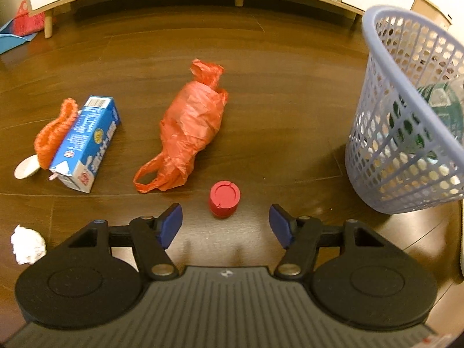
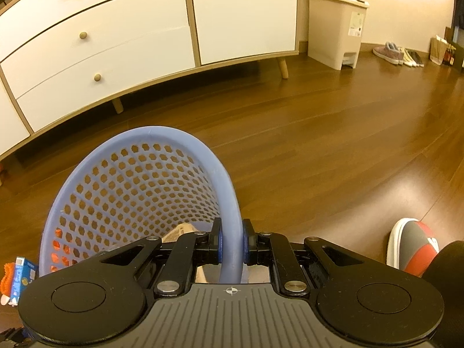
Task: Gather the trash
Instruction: 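Move the left tool to the red bottle cap and grasp it, then carry the red cap with the left tool and release it into the wastebasket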
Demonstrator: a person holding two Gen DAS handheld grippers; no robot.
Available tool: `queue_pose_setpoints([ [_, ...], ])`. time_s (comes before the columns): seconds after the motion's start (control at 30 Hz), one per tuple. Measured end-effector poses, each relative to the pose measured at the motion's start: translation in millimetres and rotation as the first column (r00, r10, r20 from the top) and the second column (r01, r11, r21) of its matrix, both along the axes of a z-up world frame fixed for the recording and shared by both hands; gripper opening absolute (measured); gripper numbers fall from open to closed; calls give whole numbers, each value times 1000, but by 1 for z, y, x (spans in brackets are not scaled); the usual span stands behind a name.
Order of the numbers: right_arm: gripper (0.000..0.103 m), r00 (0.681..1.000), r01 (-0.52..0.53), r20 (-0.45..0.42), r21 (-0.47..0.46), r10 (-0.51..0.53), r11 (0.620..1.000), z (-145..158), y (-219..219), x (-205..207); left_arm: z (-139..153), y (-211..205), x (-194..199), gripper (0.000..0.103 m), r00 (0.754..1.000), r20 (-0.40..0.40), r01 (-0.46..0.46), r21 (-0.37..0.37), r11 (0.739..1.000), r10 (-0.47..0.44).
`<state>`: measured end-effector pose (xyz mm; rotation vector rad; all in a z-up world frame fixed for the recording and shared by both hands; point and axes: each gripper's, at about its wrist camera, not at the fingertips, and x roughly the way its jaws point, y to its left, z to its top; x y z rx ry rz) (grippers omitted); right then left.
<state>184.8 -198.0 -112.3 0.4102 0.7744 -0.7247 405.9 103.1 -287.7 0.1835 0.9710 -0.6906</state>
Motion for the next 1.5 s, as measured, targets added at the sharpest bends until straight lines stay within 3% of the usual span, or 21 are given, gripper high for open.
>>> queue_pose_setpoints([
  [0.33,9,1000,-4,-1,-23,4,1000,-1,0,2,-28,-16,14,54,1000,-11,6,31,1000,-6],
  [0.67,9,1000,-12,9,-19,12,1000,0,-3,3,-37,-29,23,49,1000,-10,10,36,999,-10],
  [0.8,9,1000,-13,9,-20,13,1000,0,-3,3,-41,-35,26,43,1000,-20,13,40,999,-12],
  [0.9,9,1000,-14,9,-22,14,1000,0,-3,3,-44,-37,29,27,999,-32,10,45,999,-8],
  [0.93,9,1000,-14,9,-20,14,1000,0,-3,3,-44,-36,30,26,999,-36,4,41,999,-2],
  [1.2,9,1000,-20,11,-16,20,1000,0,-3,3,-19,-13,25,26,1000,-11,-17,0,1000,17],
  [1.5,9,999,-30,13,-19,30,999,0,-2,2,34,13,14,26,998,36,-41,-62,997,44],
])
